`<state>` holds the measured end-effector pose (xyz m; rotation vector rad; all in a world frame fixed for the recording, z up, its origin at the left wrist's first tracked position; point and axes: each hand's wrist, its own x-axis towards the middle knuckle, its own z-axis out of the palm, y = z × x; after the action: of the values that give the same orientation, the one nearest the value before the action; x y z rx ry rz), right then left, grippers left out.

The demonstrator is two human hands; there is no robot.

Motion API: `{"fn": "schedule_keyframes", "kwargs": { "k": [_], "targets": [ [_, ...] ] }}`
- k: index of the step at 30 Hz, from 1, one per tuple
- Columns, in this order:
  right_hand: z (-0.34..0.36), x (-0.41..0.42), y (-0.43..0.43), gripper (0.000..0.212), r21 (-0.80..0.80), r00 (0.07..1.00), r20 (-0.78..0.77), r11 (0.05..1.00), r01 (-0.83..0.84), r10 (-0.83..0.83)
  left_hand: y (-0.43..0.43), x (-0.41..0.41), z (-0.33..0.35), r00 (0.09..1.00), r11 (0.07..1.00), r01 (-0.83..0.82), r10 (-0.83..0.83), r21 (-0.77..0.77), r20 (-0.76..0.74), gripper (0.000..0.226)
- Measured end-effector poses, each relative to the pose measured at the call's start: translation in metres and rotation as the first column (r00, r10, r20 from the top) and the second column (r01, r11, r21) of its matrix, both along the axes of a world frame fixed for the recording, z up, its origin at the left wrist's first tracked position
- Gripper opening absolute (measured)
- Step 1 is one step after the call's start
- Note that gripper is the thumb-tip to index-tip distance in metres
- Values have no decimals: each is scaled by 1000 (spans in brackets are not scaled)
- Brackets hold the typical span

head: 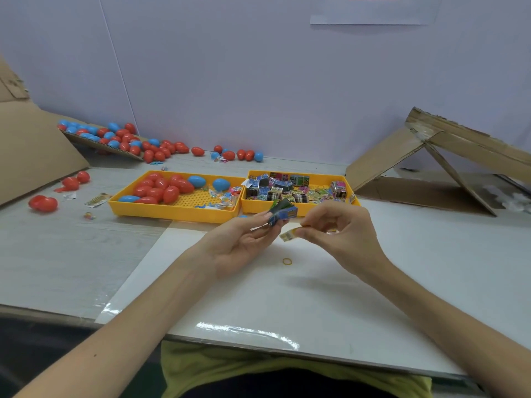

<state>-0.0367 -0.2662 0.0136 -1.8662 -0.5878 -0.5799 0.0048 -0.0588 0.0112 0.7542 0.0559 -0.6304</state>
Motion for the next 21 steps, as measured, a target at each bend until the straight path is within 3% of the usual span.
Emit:
{"fn": "schedule_keyframes", "kwargs": {
  "k": [6, 14, 21],
  "targets": [
    [-5, 0, 1, 16, 47, 997, 47, 997, 56, -58, -2, -3, 1, 986, 991, 130, -130, 12, 105, 23],
    [-8, 1, 2, 31, 56, 980, 98, 985, 165, -170, -3, -6, 1, 958, 976, 213, -217, 38, 190, 32],
    [-8, 0, 3, 21, -33, 942, 278, 978, 205, -188, -2, -5, 1, 953, 972, 231, -233, 30, 196, 30]
  ]
}}
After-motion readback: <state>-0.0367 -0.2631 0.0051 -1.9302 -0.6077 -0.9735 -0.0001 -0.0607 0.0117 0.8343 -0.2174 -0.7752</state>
